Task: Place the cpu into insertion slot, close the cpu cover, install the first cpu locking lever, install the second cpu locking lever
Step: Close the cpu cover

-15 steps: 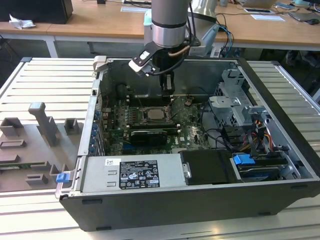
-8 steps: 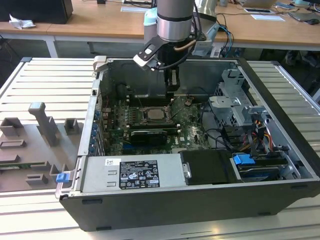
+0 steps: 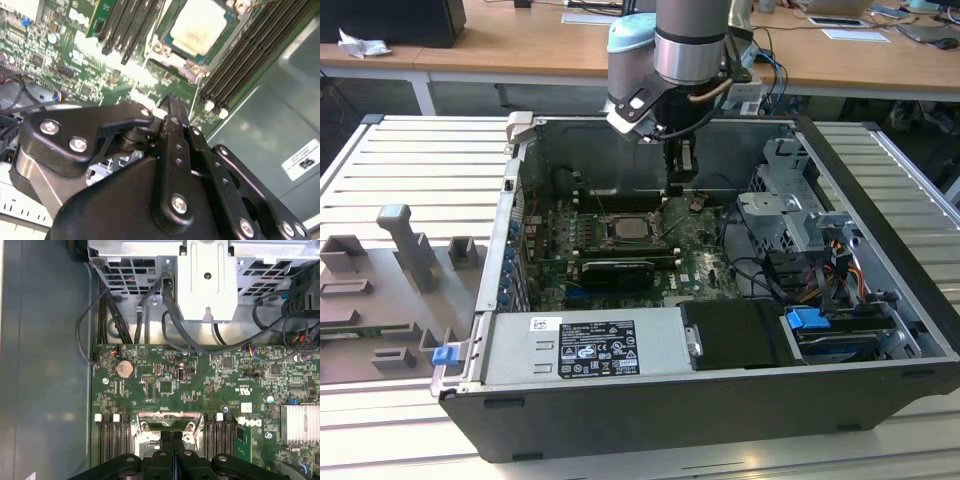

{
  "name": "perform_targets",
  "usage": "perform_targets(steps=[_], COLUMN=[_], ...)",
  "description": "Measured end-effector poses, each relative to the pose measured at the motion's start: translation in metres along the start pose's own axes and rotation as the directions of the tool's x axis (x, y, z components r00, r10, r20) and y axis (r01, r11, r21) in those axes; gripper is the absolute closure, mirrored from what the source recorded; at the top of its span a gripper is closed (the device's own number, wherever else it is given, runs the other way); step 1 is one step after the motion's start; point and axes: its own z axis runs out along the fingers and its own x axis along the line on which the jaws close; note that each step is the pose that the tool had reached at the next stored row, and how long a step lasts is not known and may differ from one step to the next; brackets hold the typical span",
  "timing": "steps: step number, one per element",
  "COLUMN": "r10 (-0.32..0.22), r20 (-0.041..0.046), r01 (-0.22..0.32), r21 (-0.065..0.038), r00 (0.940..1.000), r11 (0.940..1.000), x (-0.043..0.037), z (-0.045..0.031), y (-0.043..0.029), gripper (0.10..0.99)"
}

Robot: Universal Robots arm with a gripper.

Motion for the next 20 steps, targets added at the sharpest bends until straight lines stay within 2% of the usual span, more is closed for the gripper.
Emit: perform_targets(steps=[4,6,8,16,20], r10=[-0.016,-0.021,-0.022,-0.039,-0.039], r20=[-0.0012,-0.0031,-0.0055,-0.0069,-0.0069], r01=[0.016,0.021,0.022,0.039,0.039], r21=[0.001,0.009,0.013,0.015,0.015], r00=[0.9999,0.9998,0.9997,0.9992,0.9992], r11=[0.9999,0.9997,0.9997,0.9991,0.9991], x=[0.0000,0.0000,0.0001,0.0001,0.0002], z=[0.0021,0.0030,0.0040,0.0136,0.0212], y=[0.0145,0.0234,0.0283,0.0357,0.0355], gripper=[0.980,0.980,0.980,0.980,0.980])
